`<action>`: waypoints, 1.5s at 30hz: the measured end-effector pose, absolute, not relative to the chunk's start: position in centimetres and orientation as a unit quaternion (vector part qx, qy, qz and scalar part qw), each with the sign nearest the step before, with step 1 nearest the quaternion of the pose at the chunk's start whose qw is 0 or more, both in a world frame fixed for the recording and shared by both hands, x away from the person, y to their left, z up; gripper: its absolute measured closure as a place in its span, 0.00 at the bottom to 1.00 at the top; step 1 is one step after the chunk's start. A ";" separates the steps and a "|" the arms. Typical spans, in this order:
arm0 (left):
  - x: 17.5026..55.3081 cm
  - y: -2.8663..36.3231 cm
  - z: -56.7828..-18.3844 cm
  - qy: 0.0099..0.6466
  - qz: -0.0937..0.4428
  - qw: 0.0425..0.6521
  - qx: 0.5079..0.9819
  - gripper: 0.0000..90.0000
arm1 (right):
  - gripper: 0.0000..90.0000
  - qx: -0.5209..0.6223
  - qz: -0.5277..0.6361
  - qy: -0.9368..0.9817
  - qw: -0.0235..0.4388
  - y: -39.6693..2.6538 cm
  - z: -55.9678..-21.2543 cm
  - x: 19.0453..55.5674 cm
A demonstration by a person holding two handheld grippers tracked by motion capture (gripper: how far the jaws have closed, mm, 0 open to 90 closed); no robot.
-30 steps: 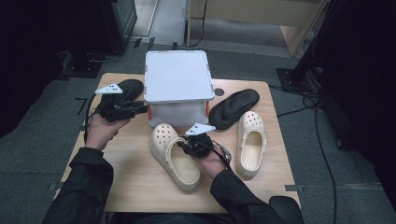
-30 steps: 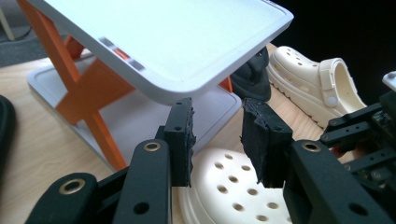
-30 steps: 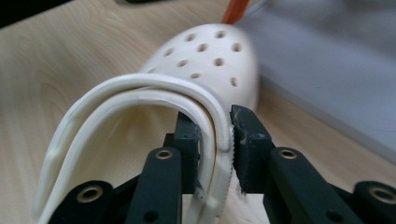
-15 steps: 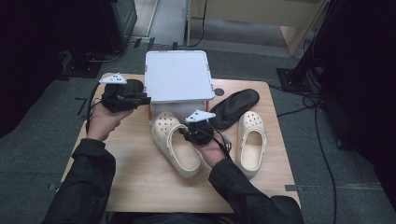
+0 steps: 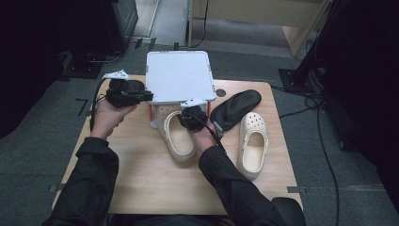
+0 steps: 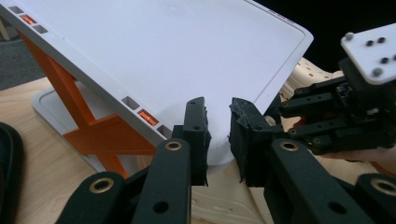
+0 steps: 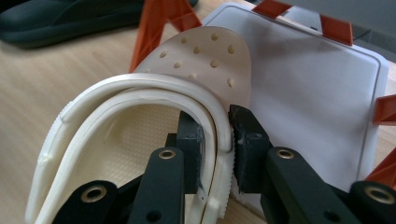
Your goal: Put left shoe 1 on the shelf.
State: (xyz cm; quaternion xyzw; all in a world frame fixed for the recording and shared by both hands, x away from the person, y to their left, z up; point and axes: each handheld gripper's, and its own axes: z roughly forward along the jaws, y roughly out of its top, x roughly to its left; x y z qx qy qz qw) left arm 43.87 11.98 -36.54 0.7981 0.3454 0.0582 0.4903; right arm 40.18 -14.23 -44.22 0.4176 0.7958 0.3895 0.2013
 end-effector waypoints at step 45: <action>43.6 11.6 -36.8 0.342 0.071 0.489 0.799 0.91 | 0.94 0.338 0.447 0.822 0.102 -19.2 -45.6 30.7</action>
